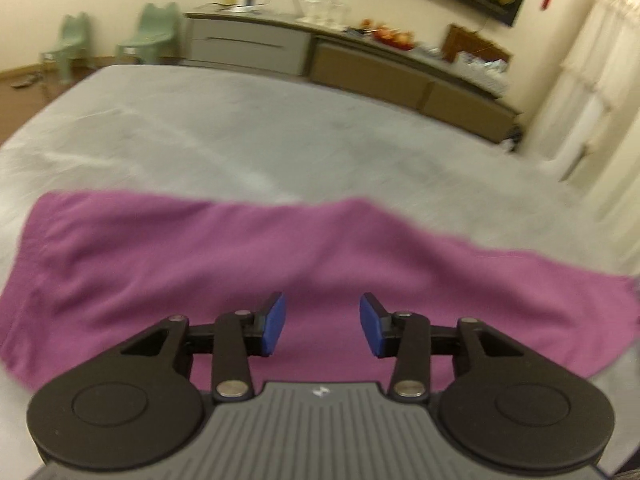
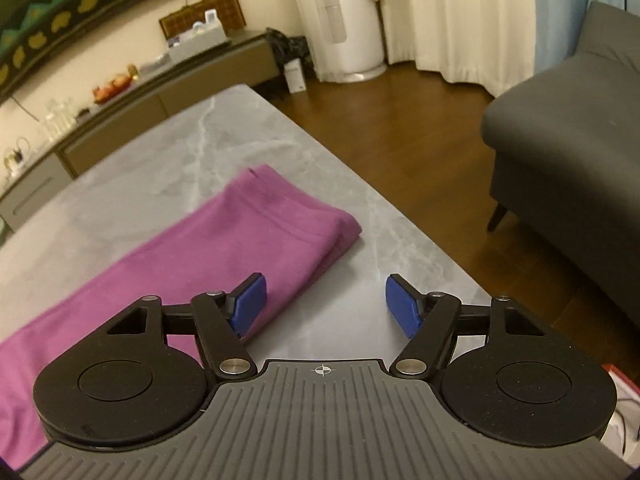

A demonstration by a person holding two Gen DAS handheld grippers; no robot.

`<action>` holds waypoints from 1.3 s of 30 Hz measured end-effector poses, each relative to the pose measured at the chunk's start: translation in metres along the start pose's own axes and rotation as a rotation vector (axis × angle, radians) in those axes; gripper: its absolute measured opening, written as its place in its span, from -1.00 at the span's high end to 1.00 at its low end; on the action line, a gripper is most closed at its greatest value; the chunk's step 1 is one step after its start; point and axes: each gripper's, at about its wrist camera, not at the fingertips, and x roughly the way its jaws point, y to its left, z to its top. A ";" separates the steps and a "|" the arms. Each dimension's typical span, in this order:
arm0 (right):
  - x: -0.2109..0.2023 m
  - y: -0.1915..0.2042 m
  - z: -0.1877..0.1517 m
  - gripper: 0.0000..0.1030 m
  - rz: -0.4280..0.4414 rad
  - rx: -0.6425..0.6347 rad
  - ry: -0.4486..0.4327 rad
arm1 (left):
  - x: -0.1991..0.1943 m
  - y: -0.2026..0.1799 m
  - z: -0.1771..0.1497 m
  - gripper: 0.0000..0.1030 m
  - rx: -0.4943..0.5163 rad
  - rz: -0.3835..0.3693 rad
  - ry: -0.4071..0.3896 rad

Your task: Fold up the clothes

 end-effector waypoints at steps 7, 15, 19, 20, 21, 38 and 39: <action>0.001 -0.003 0.029 0.91 0.069 -0.075 -0.019 | 0.046 0.004 -0.012 0.19 -0.135 -0.075 0.107; -0.119 0.118 -0.062 0.93 0.252 -0.877 -0.190 | 0.035 -0.032 0.004 0.17 -0.124 -0.221 0.003; -0.095 0.140 -0.104 0.91 0.207 -1.100 -0.121 | 0.045 -0.062 0.001 0.16 -0.066 -0.268 0.029; -0.093 0.140 -0.102 0.88 0.207 -1.090 -0.125 | 0.047 -0.069 0.000 0.15 -0.043 -0.267 0.032; -0.091 0.141 -0.100 0.79 0.208 -1.073 -0.125 | 0.048 -0.076 -0.002 0.14 -0.019 -0.265 0.034; -0.034 0.175 -0.045 0.60 0.301 -0.715 0.011 | 0.060 -0.158 -0.060 0.04 0.187 -0.318 0.057; -0.037 0.175 -0.037 0.56 0.321 -0.669 0.016 | 0.061 -0.164 -0.060 0.00 0.165 -0.356 0.071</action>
